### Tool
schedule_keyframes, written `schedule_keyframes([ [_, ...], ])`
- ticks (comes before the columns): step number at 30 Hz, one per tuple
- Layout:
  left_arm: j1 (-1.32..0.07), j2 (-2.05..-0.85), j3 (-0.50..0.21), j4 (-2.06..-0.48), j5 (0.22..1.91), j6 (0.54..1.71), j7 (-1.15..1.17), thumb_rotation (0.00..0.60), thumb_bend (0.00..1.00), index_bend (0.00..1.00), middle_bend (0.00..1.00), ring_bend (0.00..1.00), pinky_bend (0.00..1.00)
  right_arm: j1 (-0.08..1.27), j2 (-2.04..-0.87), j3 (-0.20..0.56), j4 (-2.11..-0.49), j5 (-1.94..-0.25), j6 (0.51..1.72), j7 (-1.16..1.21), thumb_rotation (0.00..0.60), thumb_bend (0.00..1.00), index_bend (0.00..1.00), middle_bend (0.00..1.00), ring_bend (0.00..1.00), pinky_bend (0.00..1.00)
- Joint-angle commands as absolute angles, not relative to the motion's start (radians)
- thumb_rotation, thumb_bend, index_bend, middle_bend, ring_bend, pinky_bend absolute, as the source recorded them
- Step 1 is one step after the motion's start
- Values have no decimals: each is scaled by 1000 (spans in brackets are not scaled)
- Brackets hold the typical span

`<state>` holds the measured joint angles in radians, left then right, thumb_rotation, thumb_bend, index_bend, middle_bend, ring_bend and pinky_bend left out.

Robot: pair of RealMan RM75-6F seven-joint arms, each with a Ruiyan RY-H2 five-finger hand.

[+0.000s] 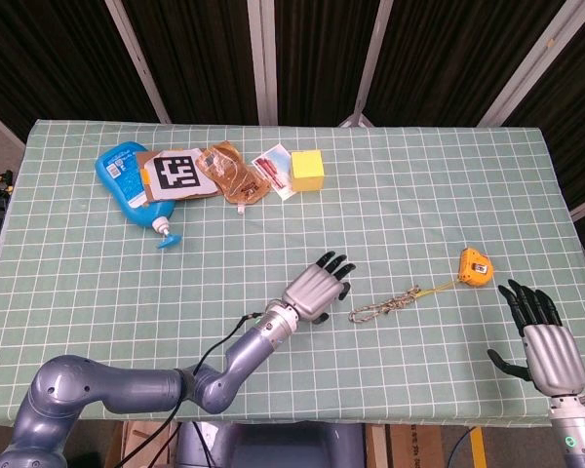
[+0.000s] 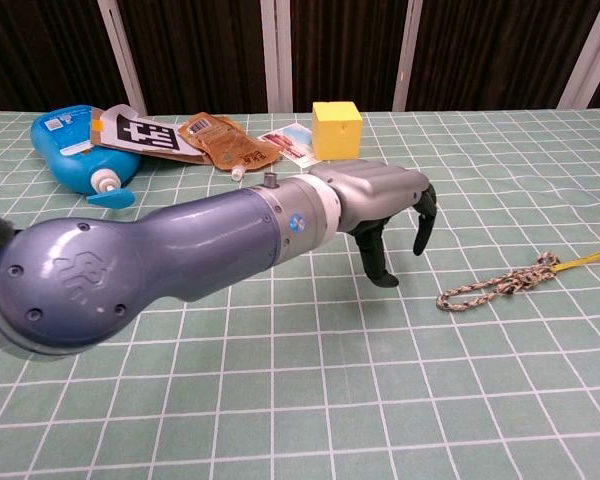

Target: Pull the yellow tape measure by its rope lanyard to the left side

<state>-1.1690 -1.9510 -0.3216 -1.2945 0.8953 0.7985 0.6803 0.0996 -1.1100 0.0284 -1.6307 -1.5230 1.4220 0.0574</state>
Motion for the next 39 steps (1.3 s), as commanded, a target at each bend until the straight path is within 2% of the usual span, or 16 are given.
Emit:
schedule_keyframes([
  [1,-1194,-1979,-326,-1266,887,797,683,600,320,468,91,0,0,99,-1109,27,-1631,-1523,1421,60,600,242,0,0,0,0],
  [14,-1257,-2047,-327,-1175,841,783,703,600,389,488,95,0,0,99,-1104,25,-1634,-1521,1416,78,600,242,0,0,0,0],
  [32,-1301,-2122,-319,-1071,829,767,688,600,390,500,100,0,0,99,-1096,23,-1642,-1519,1409,101,600,242,0,0,0,0],
  [39,-1304,-2131,-321,-1057,841,767,672,600,423,518,105,0,0,99,-1094,23,-1644,-1517,1405,105,600,242,0,0,0,0],
])
